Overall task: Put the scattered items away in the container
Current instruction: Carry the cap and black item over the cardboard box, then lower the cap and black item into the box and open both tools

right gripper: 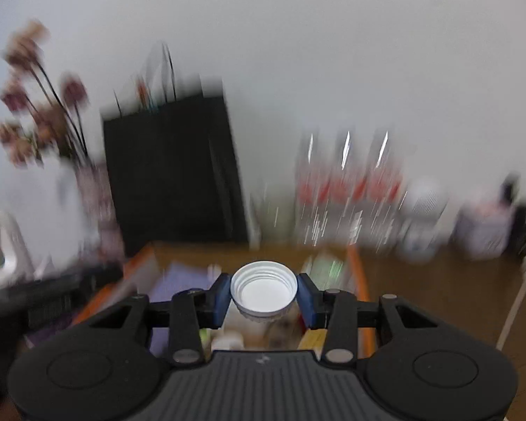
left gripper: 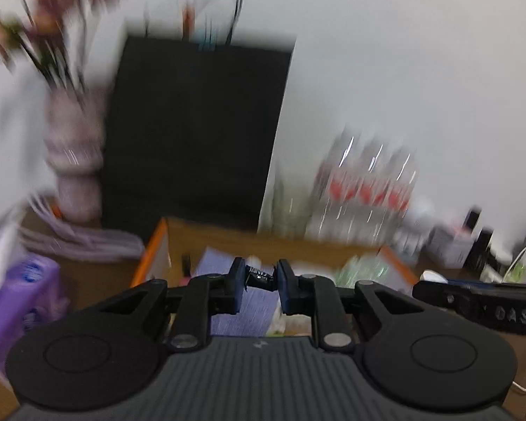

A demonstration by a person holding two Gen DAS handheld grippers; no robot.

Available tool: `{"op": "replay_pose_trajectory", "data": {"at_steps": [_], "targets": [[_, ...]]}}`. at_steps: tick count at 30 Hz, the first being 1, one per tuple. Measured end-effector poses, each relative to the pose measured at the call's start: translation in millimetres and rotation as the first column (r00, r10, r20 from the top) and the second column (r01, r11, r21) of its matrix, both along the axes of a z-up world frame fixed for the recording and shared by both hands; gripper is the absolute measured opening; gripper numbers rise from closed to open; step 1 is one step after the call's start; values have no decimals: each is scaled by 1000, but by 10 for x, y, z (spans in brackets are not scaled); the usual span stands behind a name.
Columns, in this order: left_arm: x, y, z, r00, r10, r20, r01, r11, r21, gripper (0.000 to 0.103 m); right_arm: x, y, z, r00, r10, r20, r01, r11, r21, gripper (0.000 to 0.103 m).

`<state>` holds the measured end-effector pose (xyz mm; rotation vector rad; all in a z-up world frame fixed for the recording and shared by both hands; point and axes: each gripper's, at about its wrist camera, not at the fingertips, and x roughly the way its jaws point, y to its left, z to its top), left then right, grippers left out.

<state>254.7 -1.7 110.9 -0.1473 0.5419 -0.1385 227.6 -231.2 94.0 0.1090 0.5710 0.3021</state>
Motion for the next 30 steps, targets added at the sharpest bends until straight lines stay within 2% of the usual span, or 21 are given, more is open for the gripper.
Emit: {"op": "replay_pose_trajectory", "data": {"at_steps": [1,3,4,7,10,14,15,17,18,19,22,23,24,25,28,30], "targets": [[181,-3,-13,999,-12,-53,13,1000,25,20,212,-16,-38,997,22,-75,-22,1000,0,39],[438,-57,-81,994,-36,-106,46,995,90,20,574,-41,-169,977,47,-206,-49,999,-4,39],[530,-70,-128,990,-50,-135,63,994,92,20,737,-44,-247,962,52,-267,-57,998,-9,39],[748,-97,-301,954,-121,-276,138,989,44,22,1062,-16,-462,915,67,-398,-75,997,-5,39],[889,-120,-436,914,-184,-362,197,980,-1,27,1262,62,-641,868,78,-490,-96,995,-10,39],[1023,-67,-533,880,-183,-439,188,982,-31,37,1388,241,-700,833,71,-548,-135,988,-77,40],[1035,-26,-521,871,-184,-455,183,982,-46,43,1393,261,-677,820,77,-567,-146,986,-77,42],[1037,47,-457,851,-199,-487,188,980,-73,59,1404,262,-577,796,103,-597,-164,985,-49,50],[1041,83,-412,839,-213,-501,195,977,-88,73,1413,245,-505,792,109,-601,-165,986,-38,52],[1055,115,-361,830,-219,-514,197,975,-99,82,1413,219,-415,793,109,-600,-160,987,-33,56],[1052,199,-174,813,-185,-552,163,983,-88,87,1418,122,-139,807,78,-585,-126,991,-42,71],[1031,224,-104,819,-162,-550,145,987,-75,90,1419,87,-86,805,77,-588,-121,992,-36,80],[991,246,-47,830,-127,-543,115,992,-56,99,1399,61,-56,798,80,-597,-122,992,-30,85],[946,254,-13,834,-87,-545,83,996,-32,100,1376,52,-48,790,77,-608,-124,992,-35,88],[795,194,28,810,-71,-582,87,996,0,101,1314,55,-80,766,30,-643,-101,992,-74,88],[645,133,83,819,-57,-570,96,995,39,103,1219,48,-58,760,8,-650,-78,994,-78,88]]}}
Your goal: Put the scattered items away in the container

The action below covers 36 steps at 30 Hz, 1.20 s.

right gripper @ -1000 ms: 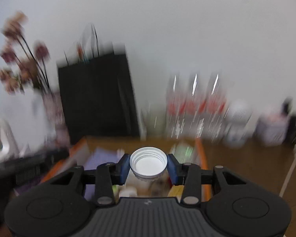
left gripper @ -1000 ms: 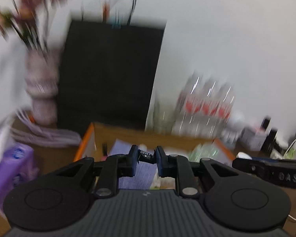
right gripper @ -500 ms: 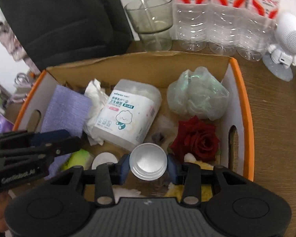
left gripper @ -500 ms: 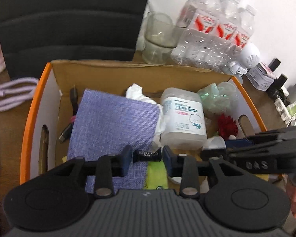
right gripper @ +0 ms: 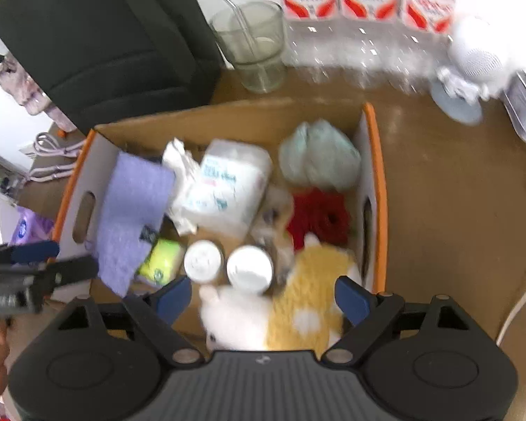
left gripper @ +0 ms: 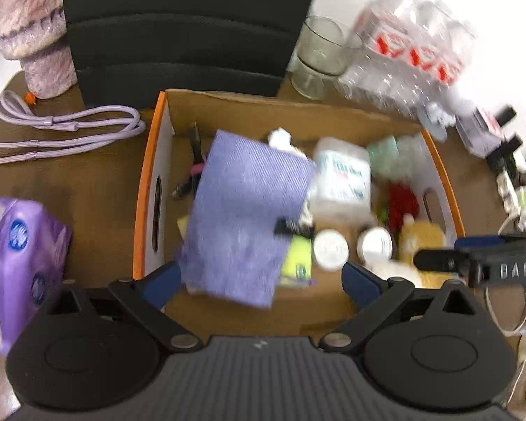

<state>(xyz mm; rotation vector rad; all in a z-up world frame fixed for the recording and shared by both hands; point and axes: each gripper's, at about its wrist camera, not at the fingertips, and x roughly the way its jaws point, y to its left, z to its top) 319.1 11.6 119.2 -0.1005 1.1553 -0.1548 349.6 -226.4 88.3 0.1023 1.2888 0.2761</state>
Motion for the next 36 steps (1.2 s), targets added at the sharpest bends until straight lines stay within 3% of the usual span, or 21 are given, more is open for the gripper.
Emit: {"op": "replay_pose_trajectory", "data": {"at_steps": [2,4,7,8,9,11,12,13,17,22,25,29,31,33,36], "targets": [[-201,-61,68,996,11,84,-19,996,91,103,-105,-9,22,1000,-16,13,16,1000,1,88],[-463,-124,130,966,37,254,-84,980,179,103,-271,7,68,997,-29,65,29,1000,-6,89],[-882,-114,180,857,48,513,-155,974,168,103,-590,9,148,971,-52,232,55,998,-7,89],[-989,-93,184,819,52,571,-165,975,147,103,-725,-4,186,943,-69,326,74,997,-1,89],[-1081,-74,188,787,58,615,-171,977,126,103,-887,-18,219,893,-84,442,90,996,9,89],[-1196,-65,211,750,68,658,-174,980,97,103,-1157,-2,233,784,-70,616,87,996,2,95],[-1235,-62,224,742,69,667,-168,982,86,103,-1255,18,218,746,-55,664,85,996,-13,97],[-1270,-60,243,737,67,673,-161,984,79,103,-1318,39,203,726,-46,686,86,996,-25,98],[-1401,-72,310,736,67,674,-168,982,85,103,-1409,77,206,745,-39,665,52,999,1,98],[-1763,-76,217,727,98,680,-227,968,103,103,-1685,41,233,735,-81,673,68,997,45,98],[-2231,-77,75,702,122,702,-256,963,88,103,-2134,-19,151,717,-135,684,98,991,93,98],[-2785,-68,-111,721,178,669,-245,969,6,103,-2750,-148,-85,726,-222,651,130,974,188,102],[-3131,-95,-218,701,186,689,-248,969,-9,103,-3066,-191,-209,730,-256,633,154,965,213,102],[-3433,-156,-371,676,158,720,-241,971,13,103,-3375,-244,-302,716,-295,633,179,954,243,103],[-3679,-229,-564,693,104,713,-235,968,87,103,-3768,-277,-480,700,-311,643,201,949,241,103]]}}
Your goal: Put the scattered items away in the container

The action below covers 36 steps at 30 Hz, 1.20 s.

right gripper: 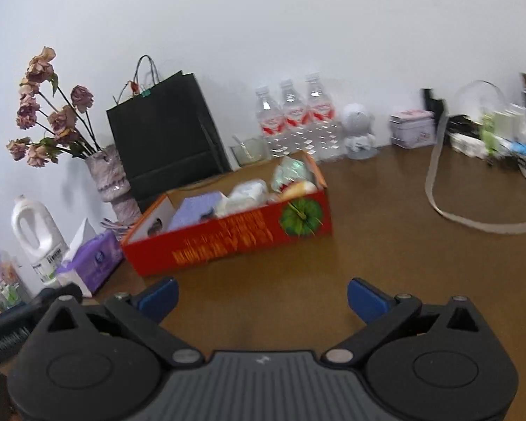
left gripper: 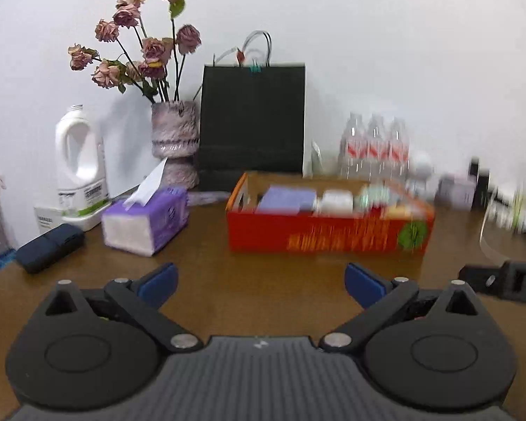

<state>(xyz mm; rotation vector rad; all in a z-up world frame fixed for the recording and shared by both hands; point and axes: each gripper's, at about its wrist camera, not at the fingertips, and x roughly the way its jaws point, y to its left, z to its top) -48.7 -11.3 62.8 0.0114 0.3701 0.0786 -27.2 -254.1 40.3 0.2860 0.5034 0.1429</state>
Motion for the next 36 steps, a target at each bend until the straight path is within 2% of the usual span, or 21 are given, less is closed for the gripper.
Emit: {"op": "replay_pose_trajectory", "data": {"at_steps": [4,7,11,14,18,23,28,36], "targets": [[-303,9,-156,999,-26,-39,25,999,-21,103,-369,9,-145,1000,6,-2,-6,998,-55,103],[-472,-3,-235,998,-44,-53,43,999,-11,103,-610,48,-194,1000,20,13,-18,995,-103,103],[-431,25,-274,994,-62,-94,61,998,-16,103,-718,127,-251,998,66,2,-65,986,-153,103],[-142,47,-313,983,-113,-145,112,994,-16,103,-559,208,-268,996,86,-13,-87,976,-201,103],[234,59,-416,970,-107,-220,106,994,-15,103,-166,314,-362,996,63,-62,-78,957,-280,103],[509,71,-517,956,-107,-271,104,994,-25,103,226,299,-452,987,75,-141,-105,970,-218,103],[620,84,-542,954,-97,-284,90,995,-36,103,454,376,-501,981,70,-178,-117,955,-274,103],[697,68,-580,945,-67,-321,60,998,-32,103,521,475,-503,979,83,-186,-136,946,-295,103]]}}
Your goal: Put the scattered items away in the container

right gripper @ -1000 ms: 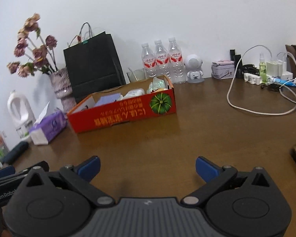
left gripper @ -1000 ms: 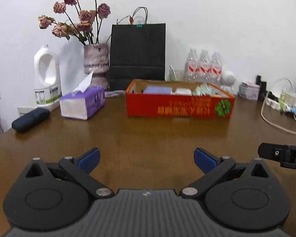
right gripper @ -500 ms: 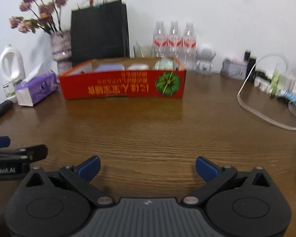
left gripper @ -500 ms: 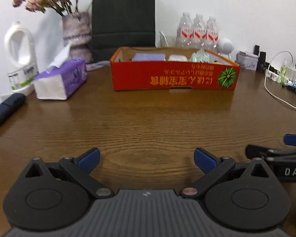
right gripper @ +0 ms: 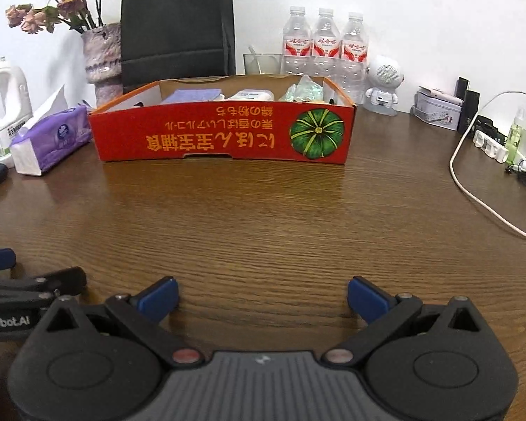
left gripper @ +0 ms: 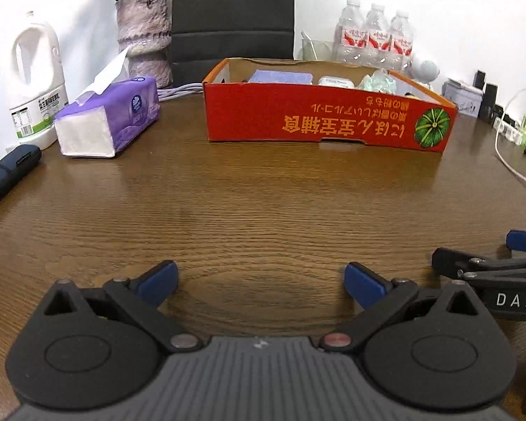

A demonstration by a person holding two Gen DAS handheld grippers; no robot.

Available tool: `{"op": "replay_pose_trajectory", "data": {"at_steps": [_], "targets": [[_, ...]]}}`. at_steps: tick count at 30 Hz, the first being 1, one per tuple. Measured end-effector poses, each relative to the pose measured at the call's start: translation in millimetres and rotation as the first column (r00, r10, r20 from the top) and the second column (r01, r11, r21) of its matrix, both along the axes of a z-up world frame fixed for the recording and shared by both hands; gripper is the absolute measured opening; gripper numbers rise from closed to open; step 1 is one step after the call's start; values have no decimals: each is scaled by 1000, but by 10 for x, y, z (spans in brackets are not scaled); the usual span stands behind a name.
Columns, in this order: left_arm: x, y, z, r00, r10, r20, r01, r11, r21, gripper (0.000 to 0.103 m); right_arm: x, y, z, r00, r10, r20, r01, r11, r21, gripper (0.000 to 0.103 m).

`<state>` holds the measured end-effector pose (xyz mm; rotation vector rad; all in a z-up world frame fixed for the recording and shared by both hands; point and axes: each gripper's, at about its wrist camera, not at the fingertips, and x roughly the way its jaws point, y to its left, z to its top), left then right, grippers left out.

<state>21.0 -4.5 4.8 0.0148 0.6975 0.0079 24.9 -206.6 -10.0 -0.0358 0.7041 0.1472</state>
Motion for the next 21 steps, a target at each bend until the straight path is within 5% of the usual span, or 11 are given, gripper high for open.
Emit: {"op": "replay_pose_trajectory", "data": {"at_steps": [21], "targets": [[4,-24,-7,1000,-3,0,3,1000,-8,103,5,40,7,1000,-24,-1,24,1000,-1,103]]}}
